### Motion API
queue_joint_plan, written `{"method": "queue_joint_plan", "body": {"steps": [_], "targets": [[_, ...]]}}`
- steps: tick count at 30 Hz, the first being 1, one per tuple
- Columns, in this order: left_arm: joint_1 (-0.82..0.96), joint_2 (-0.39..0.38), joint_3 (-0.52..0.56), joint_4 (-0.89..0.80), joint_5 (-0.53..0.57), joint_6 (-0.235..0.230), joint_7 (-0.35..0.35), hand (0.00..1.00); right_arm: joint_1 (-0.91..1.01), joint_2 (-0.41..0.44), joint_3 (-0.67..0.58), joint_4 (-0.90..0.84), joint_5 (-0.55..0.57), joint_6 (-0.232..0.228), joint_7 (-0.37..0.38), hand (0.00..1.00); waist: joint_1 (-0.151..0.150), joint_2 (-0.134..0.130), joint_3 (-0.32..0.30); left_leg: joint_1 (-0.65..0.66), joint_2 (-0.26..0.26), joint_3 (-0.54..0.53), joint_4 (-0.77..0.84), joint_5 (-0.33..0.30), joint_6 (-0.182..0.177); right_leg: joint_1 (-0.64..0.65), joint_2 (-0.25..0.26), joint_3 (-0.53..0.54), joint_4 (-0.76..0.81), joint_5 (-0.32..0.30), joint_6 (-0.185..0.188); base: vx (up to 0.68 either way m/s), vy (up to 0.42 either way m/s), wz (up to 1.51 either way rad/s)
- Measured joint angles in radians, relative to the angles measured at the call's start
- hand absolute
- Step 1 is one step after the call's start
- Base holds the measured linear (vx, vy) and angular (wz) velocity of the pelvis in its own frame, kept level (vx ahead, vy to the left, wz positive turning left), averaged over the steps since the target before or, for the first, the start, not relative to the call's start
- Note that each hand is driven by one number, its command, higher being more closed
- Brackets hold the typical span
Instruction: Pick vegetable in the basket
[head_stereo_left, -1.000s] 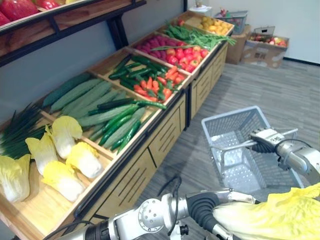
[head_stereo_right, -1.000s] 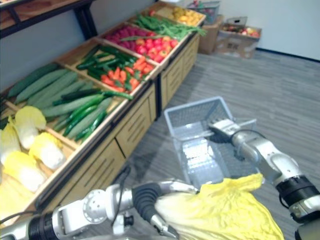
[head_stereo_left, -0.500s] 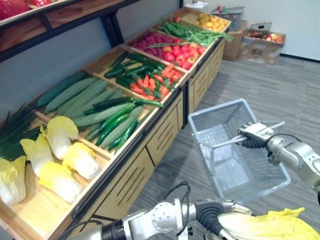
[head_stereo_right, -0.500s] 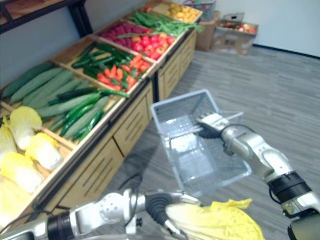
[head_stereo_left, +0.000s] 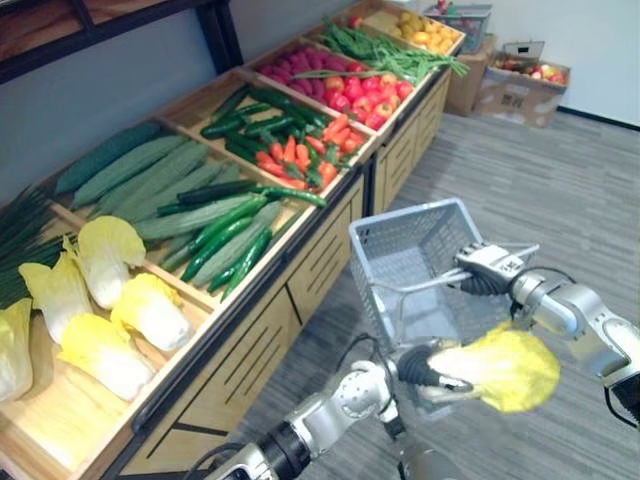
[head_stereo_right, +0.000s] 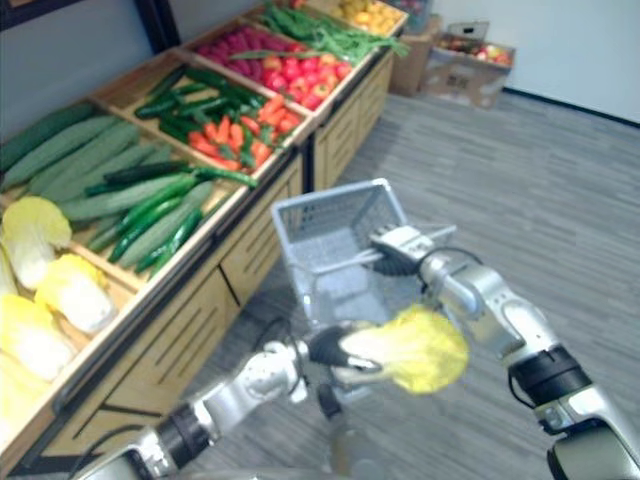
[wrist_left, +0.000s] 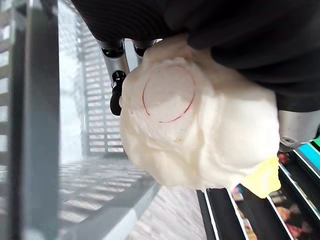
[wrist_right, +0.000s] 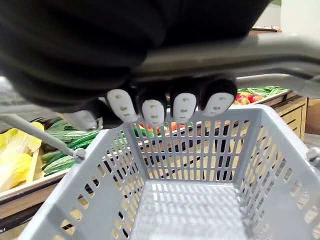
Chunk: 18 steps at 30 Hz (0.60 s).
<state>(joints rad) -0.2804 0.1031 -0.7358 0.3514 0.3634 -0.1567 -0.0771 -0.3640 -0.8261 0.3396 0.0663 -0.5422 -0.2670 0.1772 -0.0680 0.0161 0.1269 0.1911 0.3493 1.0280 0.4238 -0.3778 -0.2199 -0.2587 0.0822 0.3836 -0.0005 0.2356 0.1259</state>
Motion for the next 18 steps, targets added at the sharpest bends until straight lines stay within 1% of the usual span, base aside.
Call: {"method": "queue_joint_plan", "body": {"steps": [2,4,7,9,11,18], "targets": [[-0.012,-0.029,0.025,0.058,0.031,0.015,0.026,1.0,0.0,0.013,0.0,0.0,0.001,-0.001,0.012,1.0,-0.01,0.0,0.001,-0.004,0.0,-0.001,0.0,0.0,0.002,-0.002,-0.001,0.0,-0.003,0.0,0.0,0.0,0.0,0.0],[-0.031,-0.047,0.051,0.116,0.082,0.033,0.043,1.0,0.002,0.014,-0.004,0.0,0.003,-0.002,0.016,1.0,-0.013,0.0,0.002,-0.015,-0.005,-0.002,-0.002,0.001,0.004,-0.012,-0.004,0.001,-0.003,0.0,0.0,0.0,0.0,0.0],[-0.057,-0.07,0.078,0.173,0.126,0.037,0.06,1.0,0.006,0.015,-0.004,0.012,0.01,-0.002,0.029,1.0,-0.011,0.005,0.009,-0.016,-0.014,-0.006,-0.012,0.004,0.009,-0.012,-0.009,0.0,-0.005,0.0,0.0,0.0,0.013,0.03],[-0.064,-0.071,0.078,0.184,0.141,0.037,0.063,1.0,0.012,0.014,-0.004,0.019,0.026,-0.003,0.03,1.0,-0.013,0.004,0.011,-0.016,-0.02,-0.011,-0.02,0.007,0.013,-0.01,-0.013,-0.001,-0.008,0.0,0.0,0.0,0.016,0.05],[-0.08,-0.076,0.08,0.219,0.18,0.038,0.071,1.0,0.021,0.014,-0.004,0.021,0.042,-0.003,0.056,1.0,-0.013,0.005,0.013,-0.017,-0.024,-0.022,-0.024,0.007,0.015,-0.005,-0.019,-0.002,-0.016,0.002,0.001,-0.01,0.009,0.07],[-0.094,-0.107,0.096,0.283,0.263,0.053,0.075,1.0,0.043,0.006,0.005,0.02,0.052,-0.007,0.075,1.0,-0.013,0.003,0.025,-0.023,-0.05,-0.03,-0.041,0.011,0.025,0.002,-0.044,-0.003,-0.035,0.009,0.011,-0.01,0.014,0.05]]}}
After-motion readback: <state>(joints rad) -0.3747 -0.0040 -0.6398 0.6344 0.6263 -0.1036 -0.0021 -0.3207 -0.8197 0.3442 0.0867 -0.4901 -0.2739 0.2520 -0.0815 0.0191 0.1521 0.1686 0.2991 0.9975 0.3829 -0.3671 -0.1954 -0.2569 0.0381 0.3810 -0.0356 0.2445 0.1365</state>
